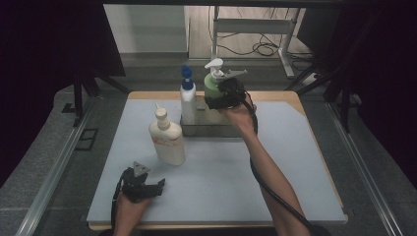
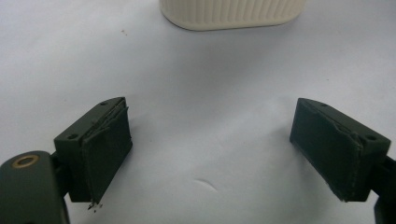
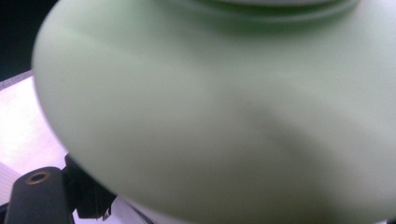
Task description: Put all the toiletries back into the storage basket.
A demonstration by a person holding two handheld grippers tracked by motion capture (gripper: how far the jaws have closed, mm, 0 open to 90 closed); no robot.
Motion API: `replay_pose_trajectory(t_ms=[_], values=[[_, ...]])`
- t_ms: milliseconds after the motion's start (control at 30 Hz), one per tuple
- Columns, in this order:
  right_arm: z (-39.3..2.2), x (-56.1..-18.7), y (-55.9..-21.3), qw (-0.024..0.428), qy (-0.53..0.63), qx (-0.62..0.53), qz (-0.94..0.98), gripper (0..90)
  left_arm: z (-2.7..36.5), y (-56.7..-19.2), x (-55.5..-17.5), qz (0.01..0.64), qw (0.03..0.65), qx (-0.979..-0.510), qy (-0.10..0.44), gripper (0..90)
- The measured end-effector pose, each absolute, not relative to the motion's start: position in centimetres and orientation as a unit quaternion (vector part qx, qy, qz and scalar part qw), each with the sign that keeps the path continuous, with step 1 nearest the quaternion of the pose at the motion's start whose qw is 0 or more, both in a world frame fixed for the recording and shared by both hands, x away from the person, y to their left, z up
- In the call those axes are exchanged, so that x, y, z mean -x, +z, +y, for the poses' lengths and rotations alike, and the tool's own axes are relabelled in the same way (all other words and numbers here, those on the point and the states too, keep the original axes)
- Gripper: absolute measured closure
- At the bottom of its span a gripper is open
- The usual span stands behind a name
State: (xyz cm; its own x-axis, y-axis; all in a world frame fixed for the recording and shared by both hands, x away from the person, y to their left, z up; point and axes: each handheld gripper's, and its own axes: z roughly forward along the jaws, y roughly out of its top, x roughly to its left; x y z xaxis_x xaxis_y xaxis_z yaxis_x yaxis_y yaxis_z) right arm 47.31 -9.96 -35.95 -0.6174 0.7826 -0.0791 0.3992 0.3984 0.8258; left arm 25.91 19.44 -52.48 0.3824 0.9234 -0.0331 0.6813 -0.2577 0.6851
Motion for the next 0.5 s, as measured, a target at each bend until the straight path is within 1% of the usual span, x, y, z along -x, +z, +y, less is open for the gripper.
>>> replay_pose_trajectory(t_ms=[500], values=[[-9.3, -47.5, -37.7, 0.225, 0.392, -0.361, 0.816, 12.0, 19.4, -52.5, -25.9, 0.521, 0.314, -0.770, 0.192, 12.1]])
